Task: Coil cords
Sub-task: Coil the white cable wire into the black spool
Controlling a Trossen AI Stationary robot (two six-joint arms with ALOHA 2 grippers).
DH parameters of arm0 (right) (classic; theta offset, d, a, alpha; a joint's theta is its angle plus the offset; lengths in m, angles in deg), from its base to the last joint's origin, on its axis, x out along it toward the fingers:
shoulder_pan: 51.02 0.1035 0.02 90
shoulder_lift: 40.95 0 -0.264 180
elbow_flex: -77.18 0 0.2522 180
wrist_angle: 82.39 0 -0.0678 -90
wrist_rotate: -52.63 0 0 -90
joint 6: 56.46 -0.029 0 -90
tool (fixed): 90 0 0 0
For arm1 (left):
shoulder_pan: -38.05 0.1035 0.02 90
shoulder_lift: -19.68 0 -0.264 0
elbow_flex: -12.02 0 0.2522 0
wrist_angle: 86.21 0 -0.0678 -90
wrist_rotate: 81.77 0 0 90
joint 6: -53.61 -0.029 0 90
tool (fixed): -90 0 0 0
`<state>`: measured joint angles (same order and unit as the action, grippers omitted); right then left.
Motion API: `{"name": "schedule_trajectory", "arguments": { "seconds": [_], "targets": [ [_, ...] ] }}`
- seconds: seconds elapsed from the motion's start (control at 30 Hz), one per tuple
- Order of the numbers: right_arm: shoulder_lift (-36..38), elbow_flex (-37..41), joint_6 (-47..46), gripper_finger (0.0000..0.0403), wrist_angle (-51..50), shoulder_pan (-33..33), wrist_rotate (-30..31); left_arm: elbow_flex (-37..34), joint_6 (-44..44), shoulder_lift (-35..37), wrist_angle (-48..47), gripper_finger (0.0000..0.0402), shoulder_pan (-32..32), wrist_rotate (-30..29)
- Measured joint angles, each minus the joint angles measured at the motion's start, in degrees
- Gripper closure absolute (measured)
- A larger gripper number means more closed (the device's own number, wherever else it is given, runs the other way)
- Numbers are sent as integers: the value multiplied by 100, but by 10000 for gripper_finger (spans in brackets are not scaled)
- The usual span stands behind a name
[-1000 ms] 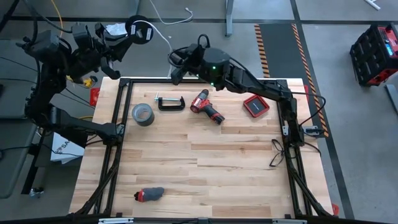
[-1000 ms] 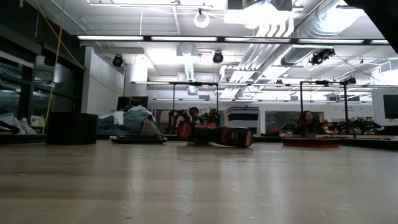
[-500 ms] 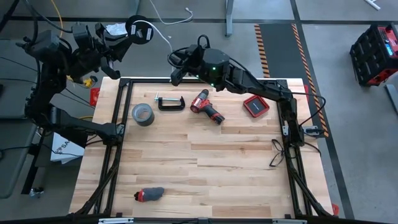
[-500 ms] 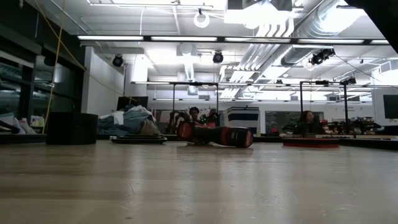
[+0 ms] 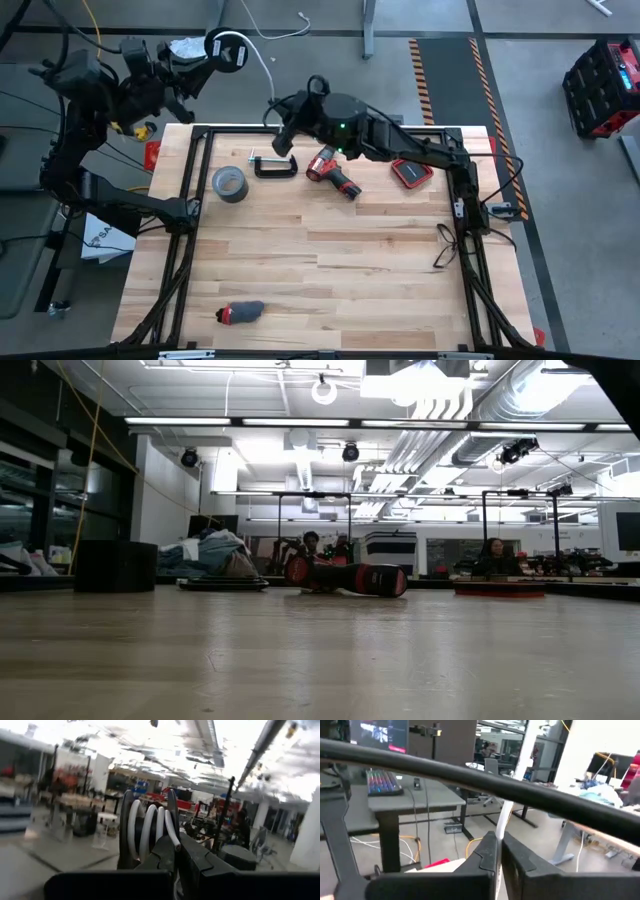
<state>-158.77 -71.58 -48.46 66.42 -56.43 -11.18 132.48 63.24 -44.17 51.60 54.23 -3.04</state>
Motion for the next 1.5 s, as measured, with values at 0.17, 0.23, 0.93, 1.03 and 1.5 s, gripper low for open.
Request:
{"name": "schedule_trajectory", "arguments": {
  "seconds": [0.17,0.23,0.93,1.03,1.5],
  "targets": [
    [-43,0,753,401,71,131,-264,0,1317,-73,33,401,4,-244],
    [-70,1,855,401,173,166,-510,0,1667,-142,112,401,4,-233],
    [-168,2,1756,402,988,494,-1033,0,5802,-809,-3,401,304,1485],
    [-164,0,1973,403,1161,494,-1032,2,6445,-817,243,401,304,1950],
    [-162,0,2752,403,1804,546,-1946,2,6667,-693,309,401,240,2922]
  ]
}}
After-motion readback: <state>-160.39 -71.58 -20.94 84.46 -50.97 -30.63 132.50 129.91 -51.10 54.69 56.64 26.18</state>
